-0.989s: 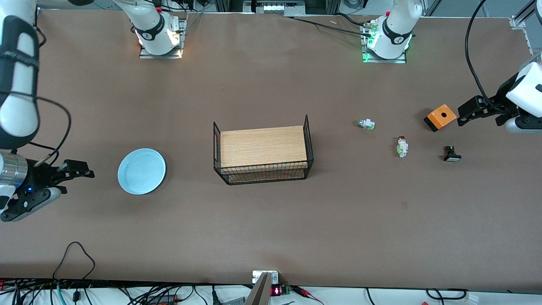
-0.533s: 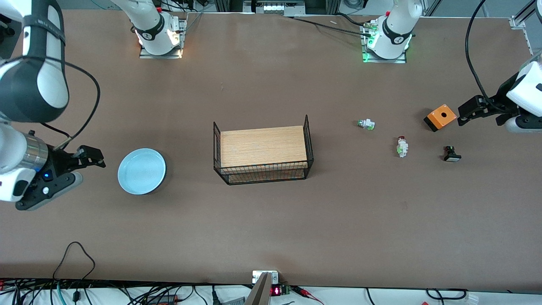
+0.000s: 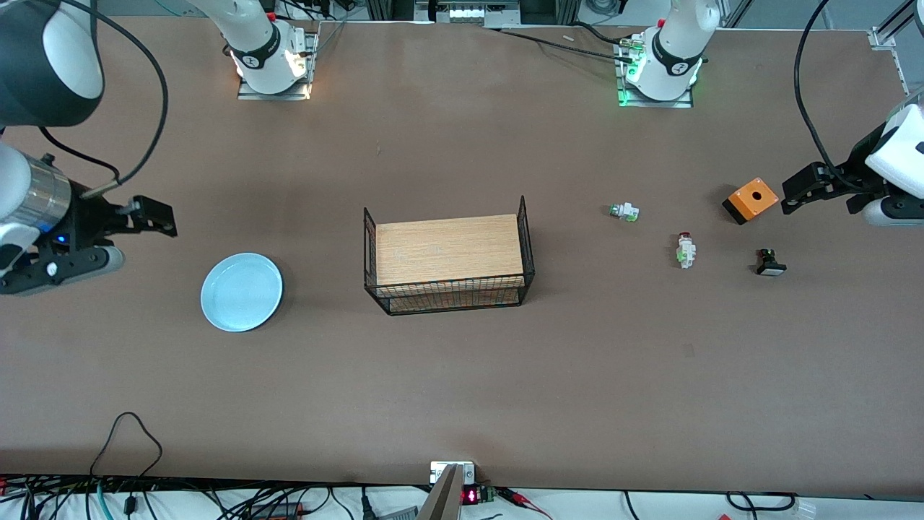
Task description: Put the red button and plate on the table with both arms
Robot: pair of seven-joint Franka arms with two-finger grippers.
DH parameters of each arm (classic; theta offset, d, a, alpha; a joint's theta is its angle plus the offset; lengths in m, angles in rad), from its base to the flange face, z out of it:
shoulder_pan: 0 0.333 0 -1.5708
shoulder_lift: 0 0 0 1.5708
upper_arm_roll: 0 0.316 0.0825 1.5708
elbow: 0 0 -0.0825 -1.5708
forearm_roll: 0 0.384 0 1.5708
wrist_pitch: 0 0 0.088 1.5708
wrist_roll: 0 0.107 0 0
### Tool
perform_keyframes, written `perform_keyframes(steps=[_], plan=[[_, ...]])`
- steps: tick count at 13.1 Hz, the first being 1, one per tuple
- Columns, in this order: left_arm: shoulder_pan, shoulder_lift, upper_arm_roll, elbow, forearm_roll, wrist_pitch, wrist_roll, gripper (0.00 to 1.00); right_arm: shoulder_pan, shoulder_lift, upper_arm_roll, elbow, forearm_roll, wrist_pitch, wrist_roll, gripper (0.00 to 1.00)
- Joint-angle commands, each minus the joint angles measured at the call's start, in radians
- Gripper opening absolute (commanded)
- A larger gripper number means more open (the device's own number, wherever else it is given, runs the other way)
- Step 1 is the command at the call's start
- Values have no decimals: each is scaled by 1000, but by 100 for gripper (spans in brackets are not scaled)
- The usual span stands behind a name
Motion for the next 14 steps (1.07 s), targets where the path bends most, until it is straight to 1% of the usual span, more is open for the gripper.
perform_keyframes(steps=[1,3,4,5,7,9,11,12,14], plan=[[2,-19,3,-20,-17,-1,-5,100,-12,-131,2,-196,-34,54,15,100],[4,-18,3,-20,-17,2,-5,100,0,-179,12,-232,-100,39,15,100],[4,-18,3,-20,-17,5,-5,100,5,-200,16,-251,-111,-7,26,100],[4,-16,3,-20,-18,7,-5,100,2,-209,15,-267,-112,-15,26,100],[4,-15,7,-20,-20,7,-5,100,-9,-248,13,-339,-111,-9,26,100],[4,-13,10,-20,-20,8,-5,100,-18,-280,13,-382,-85,-1,19,100],[2,-15,10,-20,-20,8,-5,100,-26,-305,13,-387,-80,11,31,100],[4,-15,10,-20,-20,8,-5,100,-41,-306,13,-385,-80,43,32,100],[2,-16,9,-20,-21,1,-5,100,-81,-306,15,-385,-79,62,32,100]])
